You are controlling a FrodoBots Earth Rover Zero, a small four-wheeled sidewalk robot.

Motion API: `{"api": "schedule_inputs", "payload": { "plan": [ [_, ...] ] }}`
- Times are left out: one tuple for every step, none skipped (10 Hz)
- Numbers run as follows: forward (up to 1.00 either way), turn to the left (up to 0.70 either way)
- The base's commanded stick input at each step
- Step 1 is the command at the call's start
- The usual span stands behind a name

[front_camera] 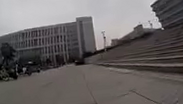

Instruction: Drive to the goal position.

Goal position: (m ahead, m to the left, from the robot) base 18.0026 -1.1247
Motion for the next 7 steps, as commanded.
{"api": "schedule_inputs", "payload": {
  "plan": [
    [0.7,-0.01],
    [0.7,-0.01],
    [0.7,-0.01],
    [0.7,-0.01],
    [0.7,-0.01],
    [0.7,0.02],
    [0.7,0.15]
  ]
}}
